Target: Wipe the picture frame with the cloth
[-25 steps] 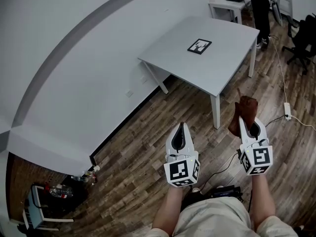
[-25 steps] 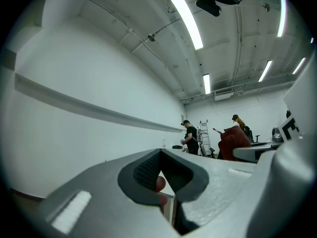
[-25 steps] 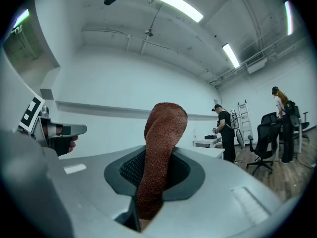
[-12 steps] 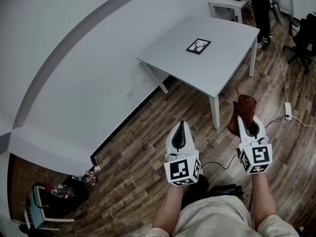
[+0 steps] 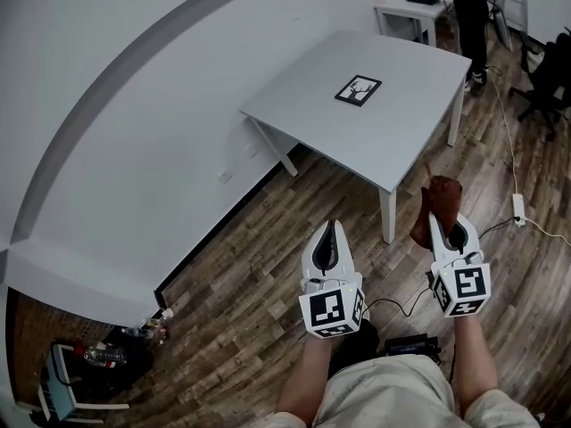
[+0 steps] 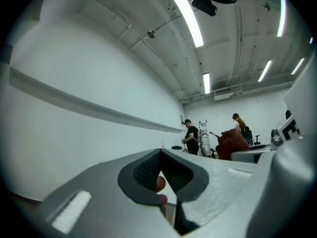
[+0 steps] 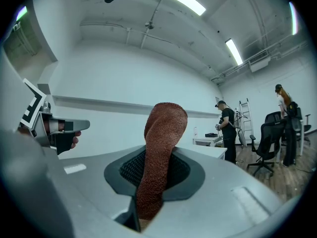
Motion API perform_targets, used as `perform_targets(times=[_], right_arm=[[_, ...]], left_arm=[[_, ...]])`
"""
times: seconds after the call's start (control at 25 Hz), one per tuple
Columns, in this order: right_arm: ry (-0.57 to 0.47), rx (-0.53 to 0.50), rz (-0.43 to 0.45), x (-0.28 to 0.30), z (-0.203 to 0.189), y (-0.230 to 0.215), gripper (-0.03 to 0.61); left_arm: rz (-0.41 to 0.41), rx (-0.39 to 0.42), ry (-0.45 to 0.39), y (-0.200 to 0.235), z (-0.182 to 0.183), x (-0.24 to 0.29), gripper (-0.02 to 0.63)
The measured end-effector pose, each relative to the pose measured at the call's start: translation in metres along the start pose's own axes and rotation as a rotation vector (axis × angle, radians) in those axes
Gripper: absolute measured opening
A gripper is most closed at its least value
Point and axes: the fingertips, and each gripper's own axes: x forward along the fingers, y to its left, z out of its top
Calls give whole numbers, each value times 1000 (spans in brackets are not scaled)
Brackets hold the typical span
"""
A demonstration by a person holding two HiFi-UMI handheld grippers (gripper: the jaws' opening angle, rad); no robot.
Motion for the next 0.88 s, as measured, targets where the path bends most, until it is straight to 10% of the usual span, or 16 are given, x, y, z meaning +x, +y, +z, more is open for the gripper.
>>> perform_targets(times=[0.88], right_arm=[[61,-56,-98,237,6,39,95]], left_arm=[[-82,-77,6,156,-28,201,0]])
